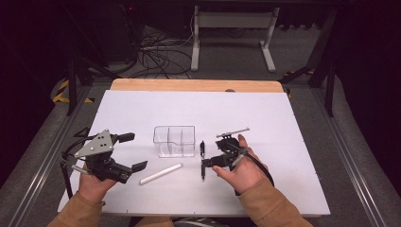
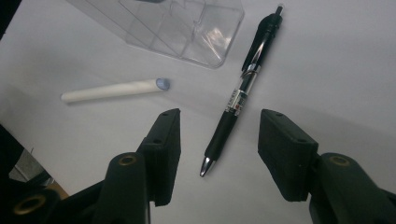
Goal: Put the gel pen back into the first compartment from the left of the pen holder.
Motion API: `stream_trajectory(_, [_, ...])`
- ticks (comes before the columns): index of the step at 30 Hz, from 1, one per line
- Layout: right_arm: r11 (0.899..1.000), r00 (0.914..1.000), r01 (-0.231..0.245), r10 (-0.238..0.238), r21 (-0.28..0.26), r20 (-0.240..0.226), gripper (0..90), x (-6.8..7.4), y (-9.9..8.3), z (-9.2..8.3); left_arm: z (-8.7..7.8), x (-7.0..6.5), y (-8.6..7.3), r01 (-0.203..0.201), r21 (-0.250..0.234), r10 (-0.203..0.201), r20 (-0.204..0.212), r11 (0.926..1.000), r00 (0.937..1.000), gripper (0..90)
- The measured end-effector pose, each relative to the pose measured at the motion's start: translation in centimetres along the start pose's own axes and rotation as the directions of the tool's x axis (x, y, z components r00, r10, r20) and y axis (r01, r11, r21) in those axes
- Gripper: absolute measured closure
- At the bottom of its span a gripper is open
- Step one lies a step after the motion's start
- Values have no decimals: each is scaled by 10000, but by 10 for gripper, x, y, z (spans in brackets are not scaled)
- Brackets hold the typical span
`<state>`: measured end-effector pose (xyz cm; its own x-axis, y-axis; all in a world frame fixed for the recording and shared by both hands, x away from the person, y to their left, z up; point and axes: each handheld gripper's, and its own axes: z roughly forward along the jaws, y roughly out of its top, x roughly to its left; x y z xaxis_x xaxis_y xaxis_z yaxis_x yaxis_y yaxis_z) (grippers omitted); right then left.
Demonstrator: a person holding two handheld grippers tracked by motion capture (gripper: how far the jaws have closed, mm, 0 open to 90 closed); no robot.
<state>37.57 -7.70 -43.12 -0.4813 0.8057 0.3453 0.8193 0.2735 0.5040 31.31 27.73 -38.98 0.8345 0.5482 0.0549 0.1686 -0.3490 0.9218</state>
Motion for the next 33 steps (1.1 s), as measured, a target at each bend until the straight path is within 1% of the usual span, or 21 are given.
stream_trajectory(2, [9997, 9997, -194, 193, 144, 119, 512, 2, 2, 3, 0, 0, 0, -61, 32, 61, -25, 10000, 10000, 31])
stream_trajectory(7, [9976, 9986, -438, 420, 534, 330, 546, 5, 5, 11, 1, -1, 0, -130, 103, 130, -76, 9999, 9999, 30])
stream_trajectory(10, [9947, 9971, -619, 579, 823, 500, 566, 6, 5, 17, 1, -1, 0, -113, 107, 114, -98, 9999, 9999, 30])
stream_trajectory(13, [9929, 9954, -754, 695, 923, 656, 567, 7, 5, 22, 1, -2, 1, -125, 112, 126, -103, 9999, 9999, 30])
stream_trajectory(14, [9915, 9938, -914, 849, 930, 719, 566, 8, 5, 24, 1, -2, 1, -169, 138, 170, -110, 9998, 9998, 30])
stream_trajectory(16, [9892, 9921, -1063, 988, 1007, 768, 573, 9, 5, 26, 1, -4, 2, -238, 186, 241, -156, 9995, 9996, 30])
stream_trajectory(21, [9820, 9850, -1465, 1338, 1191, 1088, 630, 11, 5, 34, 3, -7, 3, -396, 267, 401, -213, 9989, 9990, 30])
stream_trajectory(24, [9785, 9832, -1551, 1395, 1359, 1177, 647, 12, 5, 39, 3, -6, 2, -379, 272, 385, -215, 9989, 9990, 30])
stream_trajectory(28, [9757, 9782, -1731, 1544, 1346, 1387, 658, 11, 7, 44, 3, -6, 2, -374, 266, 380, -235, 9989, 9990, 30])
stream_trajectory(30, [9756, 9749, -1798, 1596, 1260, 1554, 677, 12, 7, 46, 3, -6, 2, -374, 275, 381, -242, 9989, 9990, 30])
stream_trajectory(32, [9739, 9719, -1857, 1625, 1306, 1705, 690, 13, 8, 49, 3, -6, 2, -370, 284, 377, -242, 9989, 9990, 30])
stream_trajectory(33, [9724, 9689, -1935, 1685, 1303, 1814, 703, 14, 8, 50, 3, -6, 2, -390, 289, 396, -229, 9988, 9990, 30])
